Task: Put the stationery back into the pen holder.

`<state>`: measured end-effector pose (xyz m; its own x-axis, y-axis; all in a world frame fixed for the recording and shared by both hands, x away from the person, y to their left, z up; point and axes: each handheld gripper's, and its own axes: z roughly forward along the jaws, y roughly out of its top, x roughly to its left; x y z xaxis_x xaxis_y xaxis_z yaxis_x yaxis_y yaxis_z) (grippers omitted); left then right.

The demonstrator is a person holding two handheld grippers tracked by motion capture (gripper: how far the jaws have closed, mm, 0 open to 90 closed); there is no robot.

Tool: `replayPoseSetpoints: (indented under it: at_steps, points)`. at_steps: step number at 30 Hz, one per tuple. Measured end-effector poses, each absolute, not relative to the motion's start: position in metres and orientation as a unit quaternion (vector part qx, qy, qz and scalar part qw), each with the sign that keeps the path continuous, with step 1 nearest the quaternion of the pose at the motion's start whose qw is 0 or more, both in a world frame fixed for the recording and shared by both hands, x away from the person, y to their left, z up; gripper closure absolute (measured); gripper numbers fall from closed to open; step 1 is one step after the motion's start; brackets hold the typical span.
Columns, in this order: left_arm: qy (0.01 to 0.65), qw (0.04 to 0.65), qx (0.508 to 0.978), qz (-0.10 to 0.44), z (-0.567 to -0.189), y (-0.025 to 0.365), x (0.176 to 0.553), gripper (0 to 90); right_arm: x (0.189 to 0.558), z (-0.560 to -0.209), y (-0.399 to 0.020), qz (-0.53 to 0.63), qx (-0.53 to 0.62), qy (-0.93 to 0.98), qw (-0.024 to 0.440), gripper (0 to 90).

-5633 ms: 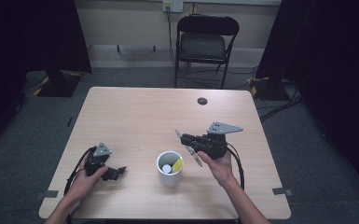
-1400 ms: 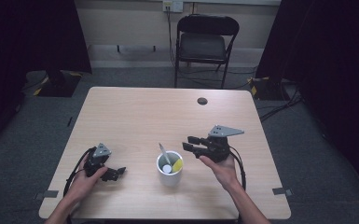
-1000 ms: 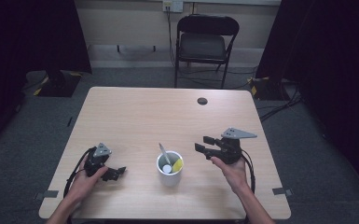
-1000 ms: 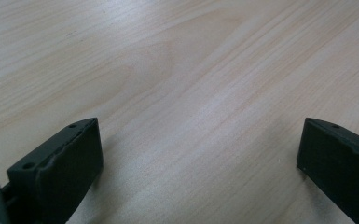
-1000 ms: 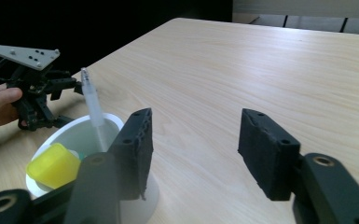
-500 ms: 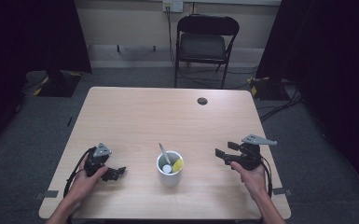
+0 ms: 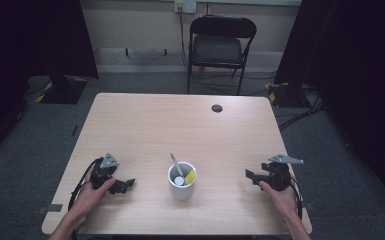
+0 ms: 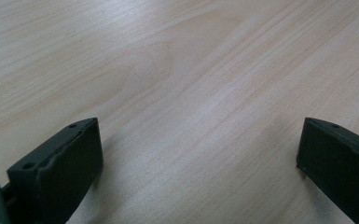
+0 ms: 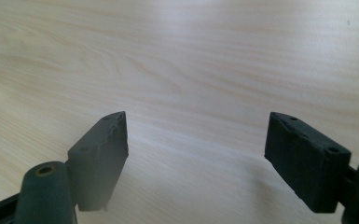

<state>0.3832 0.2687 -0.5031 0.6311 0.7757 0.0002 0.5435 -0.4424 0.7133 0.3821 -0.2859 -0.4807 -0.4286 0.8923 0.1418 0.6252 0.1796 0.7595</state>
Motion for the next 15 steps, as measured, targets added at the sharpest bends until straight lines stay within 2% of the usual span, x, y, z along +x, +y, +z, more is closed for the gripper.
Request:
replayPoseSetpoints:
  at_steps: [4, 9, 15]
  points:
    - [0.396, 0.349, 0.833, 0.166, -0.503, 0.269, 0.383, 0.0, 0.385, -0.493, -0.286, 0.349, 0.519, 0.76, 0.177, 19.3]
    - [0.396, 0.35, 0.833, 0.166, -0.503, 0.269, 0.383, 0.0, 0.382, -0.498, -0.282, 0.326, 0.512, 0.762, 0.228, 17.8]
    - [0.396, 0.349, 0.833, 0.166, -0.503, 0.269, 0.383, 0.0, 0.38, -0.5, -0.28, 0.33, 0.517, 0.754, 0.236, 17.3]
